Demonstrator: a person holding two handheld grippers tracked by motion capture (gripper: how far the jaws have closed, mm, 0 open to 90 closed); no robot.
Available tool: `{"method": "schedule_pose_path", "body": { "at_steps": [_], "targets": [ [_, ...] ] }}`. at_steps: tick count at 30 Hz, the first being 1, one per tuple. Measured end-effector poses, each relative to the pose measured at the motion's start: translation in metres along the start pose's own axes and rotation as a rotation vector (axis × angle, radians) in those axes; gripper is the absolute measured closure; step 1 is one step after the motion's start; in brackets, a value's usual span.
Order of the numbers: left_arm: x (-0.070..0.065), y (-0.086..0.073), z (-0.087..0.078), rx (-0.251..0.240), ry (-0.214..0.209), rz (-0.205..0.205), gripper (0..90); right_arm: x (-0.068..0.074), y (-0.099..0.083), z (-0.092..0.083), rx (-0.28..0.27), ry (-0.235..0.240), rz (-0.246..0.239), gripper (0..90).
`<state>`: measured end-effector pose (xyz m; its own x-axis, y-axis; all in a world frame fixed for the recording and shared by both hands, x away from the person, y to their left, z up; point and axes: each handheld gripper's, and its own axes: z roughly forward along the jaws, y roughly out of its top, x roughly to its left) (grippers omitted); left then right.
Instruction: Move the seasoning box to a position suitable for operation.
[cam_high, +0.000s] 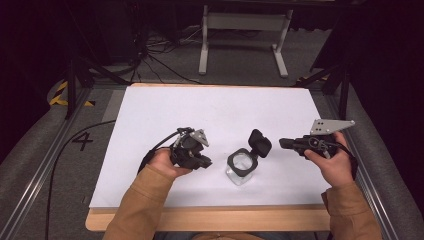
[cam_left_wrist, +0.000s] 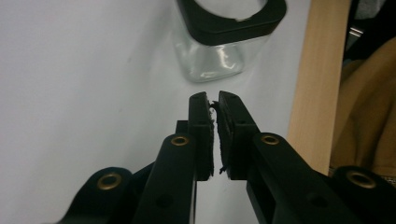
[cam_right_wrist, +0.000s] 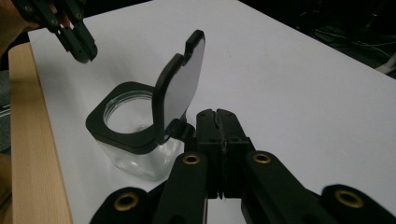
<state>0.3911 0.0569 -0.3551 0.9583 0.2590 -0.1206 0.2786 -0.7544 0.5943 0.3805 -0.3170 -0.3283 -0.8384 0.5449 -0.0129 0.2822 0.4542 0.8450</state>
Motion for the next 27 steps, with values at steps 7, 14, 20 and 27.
{"method": "schedule_pose_path", "body": {
  "at_steps": [7,14,20,27],
  "targets": [
    [-0.010,0.011,0.025,0.019,-0.053,0.022,87.0,0.007,0.002,0.016,0.006,0.010,-0.017,89.6],
    [-0.015,0.015,0.045,0.057,-0.083,0.024,87.7,0.008,-0.001,0.024,0.002,-0.009,-0.016,89.7],
    [-0.018,0.019,0.052,0.056,-0.079,0.031,88.2,0.010,-0.001,0.027,-0.016,-0.013,-0.015,89.6],
    [-0.016,0.019,0.061,0.056,-0.064,-0.005,87.8,0.012,0.000,0.028,-0.019,-0.006,-0.018,89.6]
  ]
}}
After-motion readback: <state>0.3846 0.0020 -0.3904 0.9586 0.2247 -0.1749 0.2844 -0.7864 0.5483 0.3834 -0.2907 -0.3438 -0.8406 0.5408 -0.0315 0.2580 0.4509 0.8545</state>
